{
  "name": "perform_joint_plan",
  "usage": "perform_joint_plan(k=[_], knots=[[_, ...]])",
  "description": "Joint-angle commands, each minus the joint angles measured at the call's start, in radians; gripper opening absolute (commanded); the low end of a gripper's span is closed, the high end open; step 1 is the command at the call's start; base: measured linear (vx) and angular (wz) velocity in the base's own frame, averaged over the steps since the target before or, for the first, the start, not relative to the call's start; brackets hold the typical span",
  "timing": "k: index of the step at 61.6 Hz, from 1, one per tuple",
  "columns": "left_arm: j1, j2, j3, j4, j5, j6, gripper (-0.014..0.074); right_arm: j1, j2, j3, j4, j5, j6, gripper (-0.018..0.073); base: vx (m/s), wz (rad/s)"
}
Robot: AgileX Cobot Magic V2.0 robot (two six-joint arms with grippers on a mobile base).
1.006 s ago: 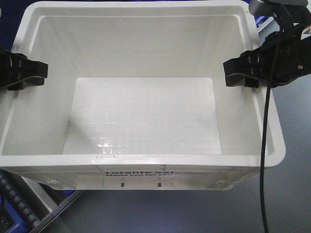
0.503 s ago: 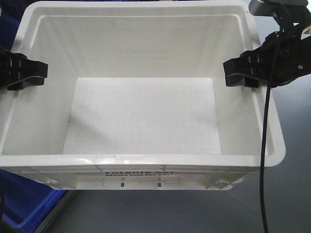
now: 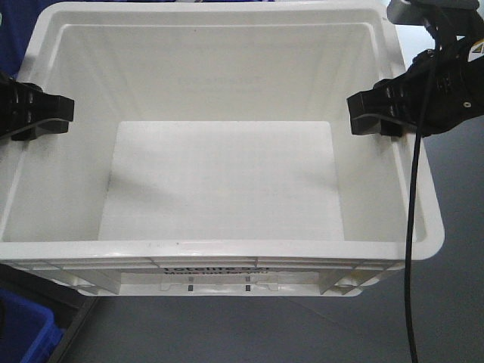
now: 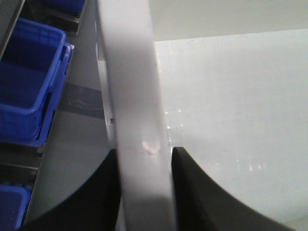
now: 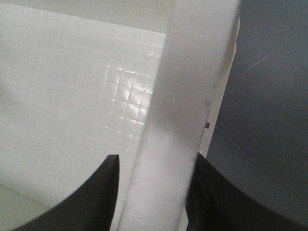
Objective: Move bin from left to right shelf
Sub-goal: 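Hold the tote with both grippers while the base turns away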
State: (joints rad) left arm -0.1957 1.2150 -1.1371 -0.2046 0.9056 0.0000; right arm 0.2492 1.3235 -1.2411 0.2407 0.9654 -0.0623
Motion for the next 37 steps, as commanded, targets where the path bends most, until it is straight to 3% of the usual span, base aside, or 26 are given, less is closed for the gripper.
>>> perform_joint_plan(k=[1,37], knots=[[-0.007,-0.044,-0.040,-0.039,-0.114,0.041,-0.0005,-0.002,-0.036,-0.034,-0.005,-0.085,-0.011,-0.0004,0.26,-0.49],[-0.007,-0.044,-0.040,-0.039,-0.114,0.041,-0.0005,-0.002,-0.036,-0.034,-0.004,-0.085,-0.011,-0.0004,0.31,-0.41]])
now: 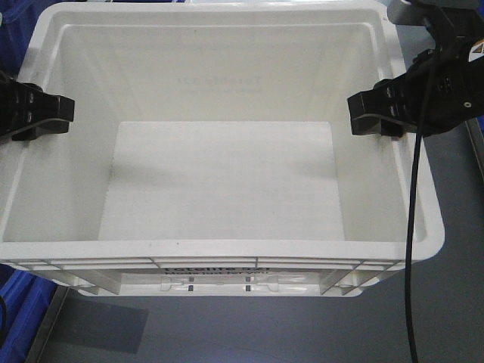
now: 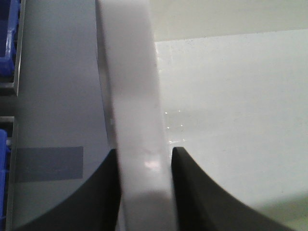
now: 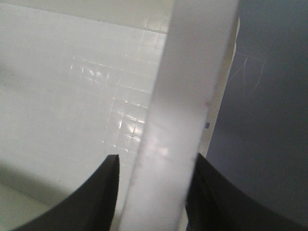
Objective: Move bin from left to right shelf
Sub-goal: 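Hold the tote with both grippers while the base turns away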
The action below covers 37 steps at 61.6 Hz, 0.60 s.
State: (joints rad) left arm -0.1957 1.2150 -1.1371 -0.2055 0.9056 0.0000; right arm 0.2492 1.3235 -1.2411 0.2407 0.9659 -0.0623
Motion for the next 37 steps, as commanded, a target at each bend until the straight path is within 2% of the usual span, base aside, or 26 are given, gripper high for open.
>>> perform_joint_plan(k=[1,37], knots=[[-0.007,-0.044,-0.040,-0.038,-0.114,0.041,-0.0005,-0.002,-0.036,-0.034,-0.004,-0.085,-0.011,-0.0004,0.37,-0.28],[-0.007,-0.044,-0.040,-0.038,-0.114,0.041,-0.0005,-0.002,-0.036,-0.034,-0.002,-0.085,-0.011,-0.0004,0.39,-0.28]])
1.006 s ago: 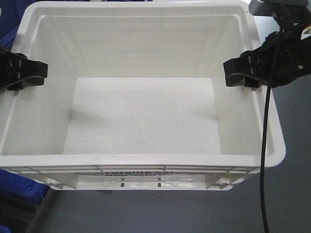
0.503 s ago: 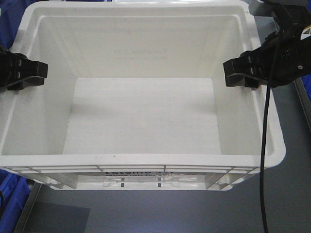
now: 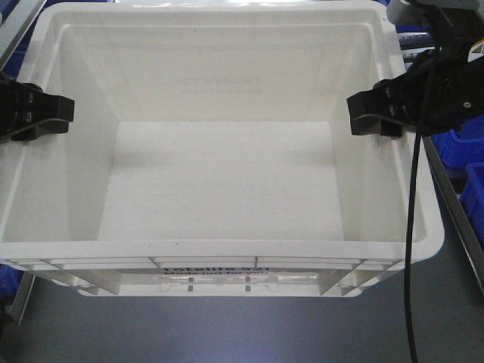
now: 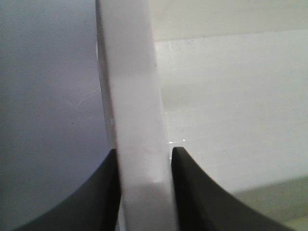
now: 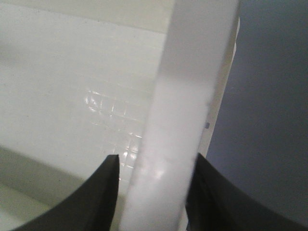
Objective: Move bin from left to right shelf
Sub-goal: 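Hold the tote with both grippers while the base turns away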
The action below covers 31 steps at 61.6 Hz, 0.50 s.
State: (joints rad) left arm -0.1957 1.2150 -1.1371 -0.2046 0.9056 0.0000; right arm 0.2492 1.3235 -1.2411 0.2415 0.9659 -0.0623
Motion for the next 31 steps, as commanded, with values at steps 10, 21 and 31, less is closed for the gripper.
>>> perform_joint_plan(k=[10,21,31], knots=[[-0.007,-0.044,-0.040,-0.039,-0.114,0.041,-0.0005,-0.002,-0.036,-0.034,-0.003,-0.085,-0.011,-0.0004,0.39,-0.30],[-0.007,-0.044,-0.040,-0.039,-0.114,0.041,-0.0005,-0.002,-0.036,-0.034,-0.003,-0.085,-0.011,-0.0004,0.39,-0.29],[-0.007,-0.044,-0.040,-0.039,-0.114,0.041,-0.0005,-0.002,-0.036,-0.034,-0.003,-0.085,-0.011,-0.0004,0.39,-0.27]])
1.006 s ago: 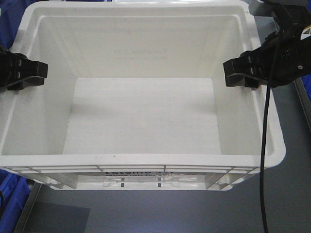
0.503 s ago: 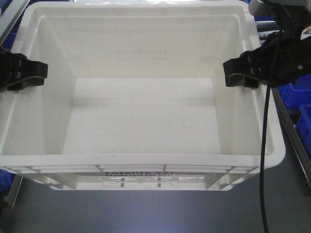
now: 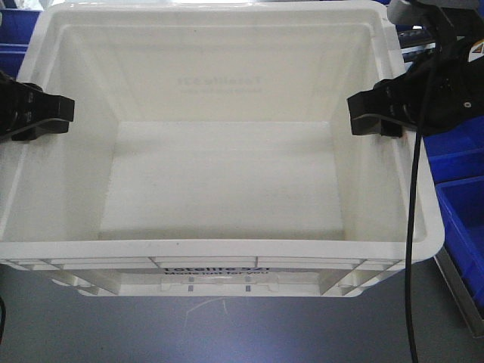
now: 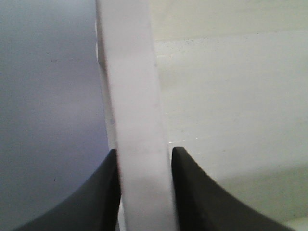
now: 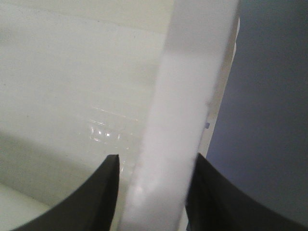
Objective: Move bin from left to right shelf
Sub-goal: 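Hold the tote with both grippers while the base turns away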
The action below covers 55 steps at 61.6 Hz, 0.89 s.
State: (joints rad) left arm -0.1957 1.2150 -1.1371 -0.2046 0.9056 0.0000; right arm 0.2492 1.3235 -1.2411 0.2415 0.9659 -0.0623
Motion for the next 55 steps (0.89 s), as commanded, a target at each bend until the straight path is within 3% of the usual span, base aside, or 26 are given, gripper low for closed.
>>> perform_joint_plan(k=[1,55], knots=[[-0.007,-0.044,-0.040,-0.039,-0.114,0.041,-0.0005,-0.002,-0.036,-0.034,-0.003,-0.085,-0.011,-0.0004,0.40,-0.26],[-0.007,-0.044,-0.040,-0.039,-0.114,0.041,-0.0005,-0.002,-0.036,-0.034,-0.002,-0.083,-0.011,-0.0004,0.44,-0.11]])
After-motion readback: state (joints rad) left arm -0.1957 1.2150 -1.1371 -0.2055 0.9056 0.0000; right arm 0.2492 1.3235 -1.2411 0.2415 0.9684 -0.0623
